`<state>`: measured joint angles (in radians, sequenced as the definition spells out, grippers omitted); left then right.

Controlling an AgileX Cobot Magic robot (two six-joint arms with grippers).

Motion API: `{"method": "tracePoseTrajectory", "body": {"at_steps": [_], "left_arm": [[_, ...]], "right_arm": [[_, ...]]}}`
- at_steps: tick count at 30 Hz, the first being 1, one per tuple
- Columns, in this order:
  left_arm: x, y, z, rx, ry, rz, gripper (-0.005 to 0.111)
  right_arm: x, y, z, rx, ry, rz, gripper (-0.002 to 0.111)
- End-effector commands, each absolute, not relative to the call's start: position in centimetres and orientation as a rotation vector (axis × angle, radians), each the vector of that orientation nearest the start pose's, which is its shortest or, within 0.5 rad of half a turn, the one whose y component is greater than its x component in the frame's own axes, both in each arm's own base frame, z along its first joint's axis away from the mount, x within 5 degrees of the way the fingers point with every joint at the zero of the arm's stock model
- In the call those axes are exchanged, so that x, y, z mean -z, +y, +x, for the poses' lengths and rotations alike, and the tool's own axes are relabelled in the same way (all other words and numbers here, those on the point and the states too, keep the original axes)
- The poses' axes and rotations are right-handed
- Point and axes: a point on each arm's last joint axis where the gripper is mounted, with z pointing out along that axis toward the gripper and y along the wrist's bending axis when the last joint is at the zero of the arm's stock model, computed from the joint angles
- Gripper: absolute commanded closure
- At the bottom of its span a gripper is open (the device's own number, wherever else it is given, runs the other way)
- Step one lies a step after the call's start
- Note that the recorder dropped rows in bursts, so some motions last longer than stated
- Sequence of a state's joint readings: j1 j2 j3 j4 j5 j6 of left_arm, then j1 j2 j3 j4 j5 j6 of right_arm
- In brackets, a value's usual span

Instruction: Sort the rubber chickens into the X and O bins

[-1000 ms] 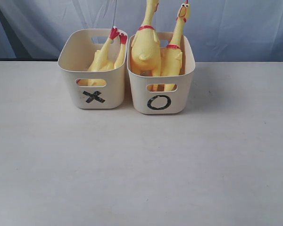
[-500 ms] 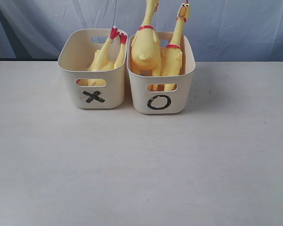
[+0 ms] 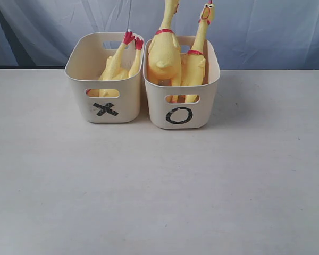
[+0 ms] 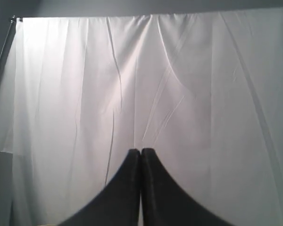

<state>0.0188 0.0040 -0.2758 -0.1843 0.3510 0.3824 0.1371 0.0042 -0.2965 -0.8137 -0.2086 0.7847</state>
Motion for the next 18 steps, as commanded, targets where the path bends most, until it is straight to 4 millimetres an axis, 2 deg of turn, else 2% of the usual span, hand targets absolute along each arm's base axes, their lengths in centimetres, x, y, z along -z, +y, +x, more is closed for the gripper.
{"method": "tracePoseTrajectory", "body": {"at_steps": [1, 6, 18], "left_arm": [[-27.3, -0.1, 3.9, -0.200, 1.418, 0.180, 0.106], [-26.4, 0.0, 4.3, -0.271, 1.387, 0.210, 0.106], [-22.2, 0.1, 5.4, -0.262, 1.496, 0.225, 0.106]], "right_arm": [[-30.4, 1.6, 2.6, -0.278, 1.084, -0.156, 0.109], [-29.2, 1.7, 3.1, -0.278, 1.123, -0.152, 0.109], [-29.2, 1.7, 3.1, -0.282, 1.122, -0.152, 0.109]]}}
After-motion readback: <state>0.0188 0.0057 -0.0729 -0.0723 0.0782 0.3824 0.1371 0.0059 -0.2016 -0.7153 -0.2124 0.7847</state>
